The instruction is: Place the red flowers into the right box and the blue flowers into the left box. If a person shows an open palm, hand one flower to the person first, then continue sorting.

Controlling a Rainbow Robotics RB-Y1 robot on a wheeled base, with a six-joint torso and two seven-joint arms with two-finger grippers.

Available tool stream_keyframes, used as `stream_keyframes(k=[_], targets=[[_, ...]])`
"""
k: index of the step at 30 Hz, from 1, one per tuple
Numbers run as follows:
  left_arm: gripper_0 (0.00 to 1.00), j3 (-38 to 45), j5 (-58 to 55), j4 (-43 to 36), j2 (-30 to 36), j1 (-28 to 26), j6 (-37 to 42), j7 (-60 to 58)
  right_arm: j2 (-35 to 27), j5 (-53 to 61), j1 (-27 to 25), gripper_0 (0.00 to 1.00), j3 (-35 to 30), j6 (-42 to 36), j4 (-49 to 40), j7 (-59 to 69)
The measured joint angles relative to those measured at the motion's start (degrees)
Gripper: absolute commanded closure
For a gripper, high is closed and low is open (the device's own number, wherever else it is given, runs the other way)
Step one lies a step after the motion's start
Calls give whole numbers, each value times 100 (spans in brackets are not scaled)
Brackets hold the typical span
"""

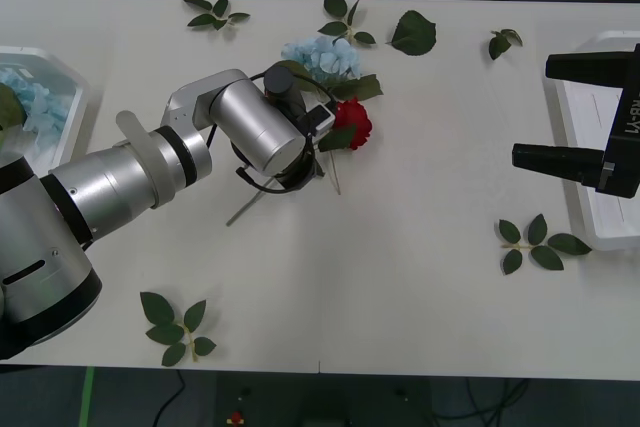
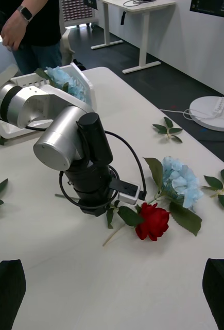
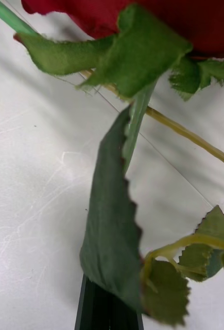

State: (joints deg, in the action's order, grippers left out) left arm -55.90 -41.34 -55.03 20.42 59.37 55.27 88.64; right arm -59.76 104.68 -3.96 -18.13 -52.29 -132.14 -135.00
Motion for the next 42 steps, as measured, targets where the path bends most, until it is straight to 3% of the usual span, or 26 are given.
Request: stream_keyframes(k=[6,11,22,28,33,42], targets=[[100,87,27,-158,137,0,-1,-295,0,0,0,0,0,0,0,0],[100,716,52,-667,297,-8,143,-337,0,0,0,0,0,0,0,0],[100,2915,-391,-2402,461,-31,2007,-337,0,4,-2,0,-1,2,-3,0],[100,4754,-924,-3169,534,-36,3413,-343,-1,5,-3,0,-2,2,-3,0],[100,6298,-1594,-3329,534,-44,4286,-371,-2,5,-4,0,-2,3,-3,0],[100,8164,-3835,-3169,295,-561,4283,-458,-6,5,-6,0,-2,3,-3,0]])
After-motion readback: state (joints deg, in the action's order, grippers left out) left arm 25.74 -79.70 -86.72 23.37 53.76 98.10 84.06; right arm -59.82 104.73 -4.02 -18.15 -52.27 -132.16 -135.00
